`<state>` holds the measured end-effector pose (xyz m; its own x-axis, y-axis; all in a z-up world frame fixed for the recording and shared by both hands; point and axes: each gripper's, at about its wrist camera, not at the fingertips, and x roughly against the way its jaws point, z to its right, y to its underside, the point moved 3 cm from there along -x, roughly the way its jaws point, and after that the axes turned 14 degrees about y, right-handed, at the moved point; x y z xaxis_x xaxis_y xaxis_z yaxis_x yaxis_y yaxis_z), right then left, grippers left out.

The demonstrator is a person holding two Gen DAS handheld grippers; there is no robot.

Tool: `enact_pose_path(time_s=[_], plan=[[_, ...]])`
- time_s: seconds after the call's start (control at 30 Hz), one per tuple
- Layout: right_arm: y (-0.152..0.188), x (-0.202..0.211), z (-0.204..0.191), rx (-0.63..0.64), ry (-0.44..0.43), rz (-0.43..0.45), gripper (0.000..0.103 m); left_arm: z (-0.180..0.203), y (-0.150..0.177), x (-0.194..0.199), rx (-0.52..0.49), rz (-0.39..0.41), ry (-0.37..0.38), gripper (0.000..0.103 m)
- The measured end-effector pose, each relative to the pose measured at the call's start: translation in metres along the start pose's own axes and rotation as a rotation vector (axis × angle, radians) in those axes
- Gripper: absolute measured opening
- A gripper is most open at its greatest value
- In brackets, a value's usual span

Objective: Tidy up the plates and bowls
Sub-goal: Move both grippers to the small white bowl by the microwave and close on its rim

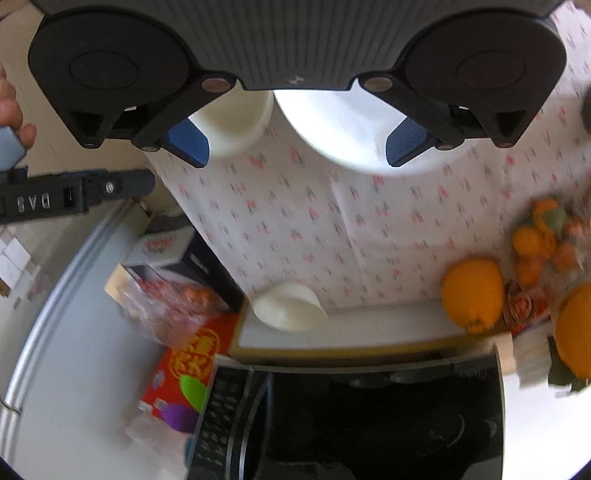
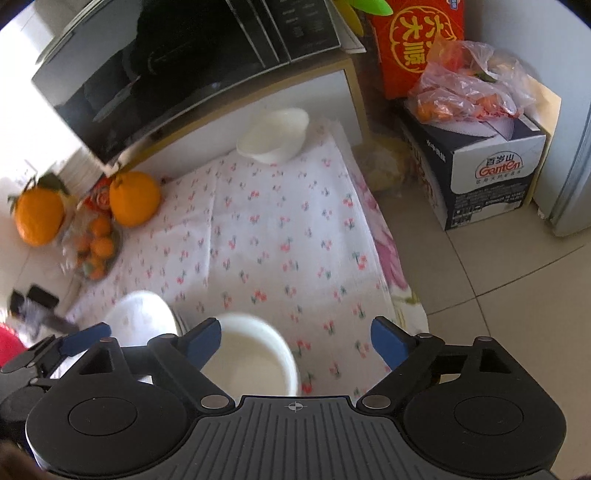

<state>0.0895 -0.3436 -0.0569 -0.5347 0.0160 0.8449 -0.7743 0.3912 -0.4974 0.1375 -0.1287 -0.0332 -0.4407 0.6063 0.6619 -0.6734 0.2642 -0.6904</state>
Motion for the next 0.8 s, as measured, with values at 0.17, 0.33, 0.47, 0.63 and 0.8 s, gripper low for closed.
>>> enact_pose_path(time_s=[0.17, 0.33, 0.47, 0.63, 0.8], plan=[[-0.036, -0.011, -0.009, -0.014, -0.009, 0.012, 0.094, -0.009, -0.035, -0.014, 0.018, 0.006, -0.014, 0.102], [-0.079, -0.028, -0.010, -0.072, -0.040, 0.021, 0.094, -0.023, -0.071, -0.040, 0.074, 0.004, -0.017, 0.102], [-0.110, -0.047, -0.001, -0.175, -0.084, 0.025, 0.094, -0.033, -0.097, -0.067, 0.105, 0.014, -0.040, 0.102], [-0.131, -0.086, 0.009, -0.328, -0.153, 0.040, 0.094, -0.051, -0.114, -0.107, 0.109, 0.034, -0.110, 0.102], [-0.141, -0.131, 0.014, -0.426, -0.195, 0.040, 0.094, -0.070, -0.116, -0.135, 0.168, 0.066, -0.103, 0.101]])
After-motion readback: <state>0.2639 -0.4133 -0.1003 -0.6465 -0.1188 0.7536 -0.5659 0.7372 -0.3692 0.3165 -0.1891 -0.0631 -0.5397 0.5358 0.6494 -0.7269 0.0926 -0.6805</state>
